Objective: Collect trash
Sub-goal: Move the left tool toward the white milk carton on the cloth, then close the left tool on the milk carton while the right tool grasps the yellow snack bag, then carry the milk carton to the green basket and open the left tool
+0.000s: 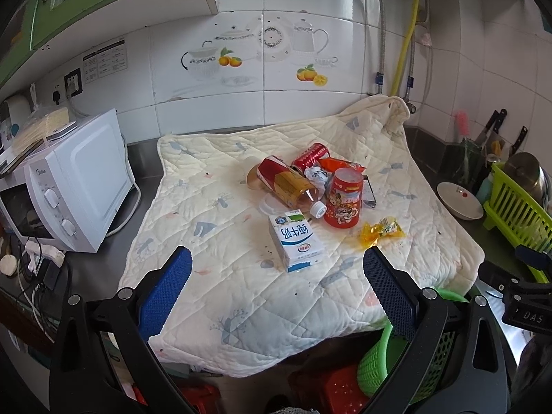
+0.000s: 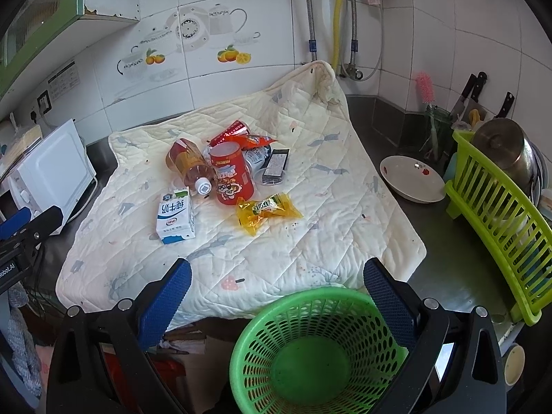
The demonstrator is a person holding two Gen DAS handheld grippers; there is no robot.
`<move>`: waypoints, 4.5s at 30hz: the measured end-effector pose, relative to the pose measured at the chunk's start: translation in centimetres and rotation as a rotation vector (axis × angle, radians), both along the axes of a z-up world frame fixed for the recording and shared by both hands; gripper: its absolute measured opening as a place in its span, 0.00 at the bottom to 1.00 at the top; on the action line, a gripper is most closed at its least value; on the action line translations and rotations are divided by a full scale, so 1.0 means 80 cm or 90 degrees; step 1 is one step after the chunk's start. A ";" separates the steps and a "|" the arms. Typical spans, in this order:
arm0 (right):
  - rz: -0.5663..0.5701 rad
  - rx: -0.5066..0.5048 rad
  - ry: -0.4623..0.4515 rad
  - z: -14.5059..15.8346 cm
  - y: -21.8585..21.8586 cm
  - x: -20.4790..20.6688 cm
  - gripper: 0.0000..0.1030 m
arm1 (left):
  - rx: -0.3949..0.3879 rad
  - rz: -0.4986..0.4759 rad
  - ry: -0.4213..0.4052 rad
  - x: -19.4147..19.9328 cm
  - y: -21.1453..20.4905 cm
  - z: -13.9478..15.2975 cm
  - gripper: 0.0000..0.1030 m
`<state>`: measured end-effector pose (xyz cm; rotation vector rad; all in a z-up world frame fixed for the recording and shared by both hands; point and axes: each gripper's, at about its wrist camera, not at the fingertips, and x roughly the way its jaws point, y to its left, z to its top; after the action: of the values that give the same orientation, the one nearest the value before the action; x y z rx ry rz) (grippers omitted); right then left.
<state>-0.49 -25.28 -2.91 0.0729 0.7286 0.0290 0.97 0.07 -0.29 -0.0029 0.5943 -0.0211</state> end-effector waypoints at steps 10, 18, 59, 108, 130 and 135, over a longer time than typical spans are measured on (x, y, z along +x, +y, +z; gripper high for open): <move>0.001 0.001 0.003 -0.003 -0.001 0.006 0.94 | -0.001 0.004 0.003 0.013 0.000 0.000 0.95; 0.003 -0.002 0.006 -0.007 0.009 0.021 0.94 | -0.001 0.009 0.005 0.019 0.007 -0.003 0.95; -0.007 0.167 0.172 -0.123 0.013 0.215 0.82 | -0.008 0.028 0.084 0.142 0.071 -0.057 0.95; -0.027 0.205 0.176 -0.115 -0.038 0.140 0.29 | -0.078 -0.049 0.333 0.304 -0.018 -0.187 0.91; -0.008 0.105 0.226 -0.157 -0.049 0.027 0.48 | -0.122 -0.055 0.313 0.251 -0.014 -0.173 0.66; -0.019 0.103 0.221 -0.156 -0.060 0.010 0.53 | -0.125 -0.068 0.291 0.221 -0.014 -0.151 0.66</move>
<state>0.33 -30.08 -15.38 0.2485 1.0710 0.0472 18.69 -1.04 -12.39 -0.1695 1.0478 -0.1866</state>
